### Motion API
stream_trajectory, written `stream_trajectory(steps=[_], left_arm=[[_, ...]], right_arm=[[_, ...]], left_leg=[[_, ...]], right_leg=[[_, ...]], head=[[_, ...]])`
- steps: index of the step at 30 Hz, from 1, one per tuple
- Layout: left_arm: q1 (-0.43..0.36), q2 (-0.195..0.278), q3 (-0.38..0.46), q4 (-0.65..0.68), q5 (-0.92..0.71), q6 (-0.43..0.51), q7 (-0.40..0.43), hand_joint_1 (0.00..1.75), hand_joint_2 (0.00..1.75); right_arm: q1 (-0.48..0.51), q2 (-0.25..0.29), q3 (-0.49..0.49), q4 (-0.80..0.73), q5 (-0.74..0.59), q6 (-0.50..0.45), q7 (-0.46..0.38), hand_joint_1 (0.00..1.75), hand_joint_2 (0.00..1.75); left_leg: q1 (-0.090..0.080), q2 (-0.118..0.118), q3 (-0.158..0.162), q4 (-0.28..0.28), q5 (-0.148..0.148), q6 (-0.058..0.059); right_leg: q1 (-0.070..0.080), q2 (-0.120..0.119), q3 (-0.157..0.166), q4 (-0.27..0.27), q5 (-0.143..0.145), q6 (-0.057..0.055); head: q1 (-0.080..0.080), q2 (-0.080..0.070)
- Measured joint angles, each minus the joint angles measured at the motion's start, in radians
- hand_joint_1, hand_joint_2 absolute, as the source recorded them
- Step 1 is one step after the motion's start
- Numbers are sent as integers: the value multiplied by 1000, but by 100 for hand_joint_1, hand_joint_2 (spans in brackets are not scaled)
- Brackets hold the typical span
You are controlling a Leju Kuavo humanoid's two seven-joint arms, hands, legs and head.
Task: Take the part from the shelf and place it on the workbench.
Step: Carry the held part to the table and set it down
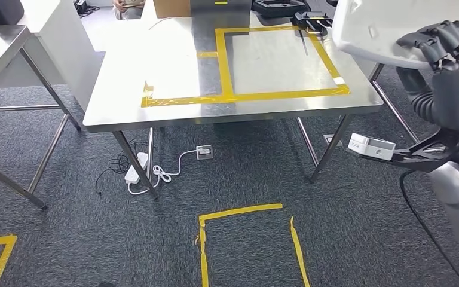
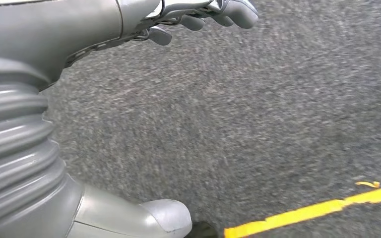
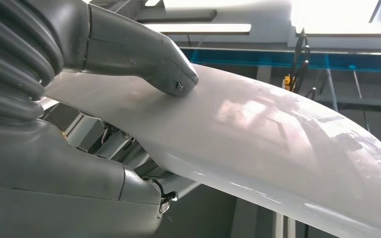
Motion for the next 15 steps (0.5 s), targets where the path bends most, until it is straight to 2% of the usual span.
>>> stream_trajectory(steps=[1,2,3,4,6,7,8,11,12,13,14,15], left_arm=[[0,-1,0,0,0,0,-1,0,175],[0,-2,0,0,0,0,-1,0,175],[0,-2,0,0,-1,0,-1,0,175],[0,-2,0,0,-2,0,-2,0,175],[-2,-2,0,0,-4,0,-1,0,175],[-4,-2,0,0,-5,0,0,0,175],[-6,-2,0,-1,-6,0,1,0,175],[-7,-2,1,0,-7,0,5,0,175],[-5,-2,1,0,-6,0,5,0,175],[-4,-2,2,0,-6,0,4,0,175],[-3,-2,2,0,-5,-1,3,0,175],[-3,-2,4,0,-4,-1,2,0,175]], right_arm=[[1,-3,-1,0,0,-2,0,175,175],[3,-5,-1,0,0,-4,1,175,175],[5,-6,-1,-1,2,-5,2,175,175],[6,-6,-2,-1,5,-6,3,175,175],[5,-6,-2,-1,13,-7,6,175,175],[3,-6,-2,-1,16,-8,7,175,175],[1,-5,-2,-1,17,-8,7,175,175],[-2,-3,-2,0,21,-6,8,175,175],[-3,-2,-2,1,21,-6,8,175,175],[-4,0,-2,2,22,-6,8,175,175],[-7,2,-1,3,22,-6,8,175,175],[-11,4,-1,4,23,-6,8,175,175]], left_leg=[[-1,1,9,1,-10,-5],[-2,3,14,1,-20,-11],[-3,5,20,4,-26,-18],[-5,7,27,6,-30,-25],[-5,8,29,24,-34,-36],[-4,6,14,52,-39,-41],[-2,5,-16,101,-49,-46],[0,2,-143,278,-114,-55],[0,2,-170,297,-119,-55],[0,2,-180,281,-101,-54],[-1,2,-172,232,-62,-50],[-2,2,-155,161,-9,-44]], right_leg=[[2,-6,15,-56,31,-4],[4,-11,25,-92,49,-10],[6,-12,29,-107,54,-17],[7,-10,32,-106,45,-25],[3,-4,45,-110,53,-39],[2,-2,52,-111,50,-45],[1,-1,58,-112,46,-50],[1,2,75,-112,27,-56],[2,4,84,-112,19,-56],[2,5,95,-112,11,-55],[2,6,108,-112,2,-54],[2,6,118,-112,-8,-52]], head=[[1,0],[2,0],[2,0],[3,0],[2,0],[0,0],[-1,0],[-4,0],[-4,0],[-4,0],[-4,0],[-4,0]])
